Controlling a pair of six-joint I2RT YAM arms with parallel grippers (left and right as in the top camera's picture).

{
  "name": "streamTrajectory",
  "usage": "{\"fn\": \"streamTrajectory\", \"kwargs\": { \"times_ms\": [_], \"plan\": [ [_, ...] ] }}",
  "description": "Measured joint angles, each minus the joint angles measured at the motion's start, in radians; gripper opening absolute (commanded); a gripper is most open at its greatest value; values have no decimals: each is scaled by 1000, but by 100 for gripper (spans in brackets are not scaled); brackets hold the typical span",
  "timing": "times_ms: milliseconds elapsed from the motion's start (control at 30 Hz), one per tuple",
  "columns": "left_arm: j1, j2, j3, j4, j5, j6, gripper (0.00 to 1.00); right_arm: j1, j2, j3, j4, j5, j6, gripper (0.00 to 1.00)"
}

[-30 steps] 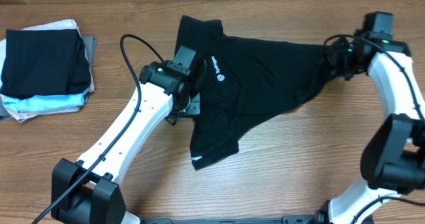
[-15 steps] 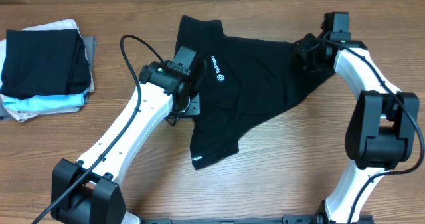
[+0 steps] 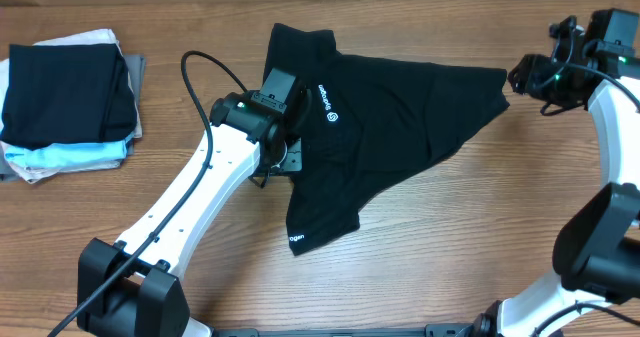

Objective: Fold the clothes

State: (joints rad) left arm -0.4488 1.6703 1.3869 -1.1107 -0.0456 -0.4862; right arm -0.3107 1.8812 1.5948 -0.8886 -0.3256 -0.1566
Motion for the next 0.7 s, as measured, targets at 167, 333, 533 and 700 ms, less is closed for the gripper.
{"fn": "streamTrajectory", "kwargs": {
  "times_ms": [167,333,533,700],
  "plan": [
    [0,0,0,0,0,0,37,4,87,-1,-26,-93,-222,50],
    [0,0,0,-2,0,0,39,25,188,-6,21,-100,-365,40],
    [0,0,0,-19,0,0,40,35,237,-14,60,-71,-418,41],
    [0,0,0,-17,0,0,41,35,237,-18,66,-60,-435,47]
  ]
}}
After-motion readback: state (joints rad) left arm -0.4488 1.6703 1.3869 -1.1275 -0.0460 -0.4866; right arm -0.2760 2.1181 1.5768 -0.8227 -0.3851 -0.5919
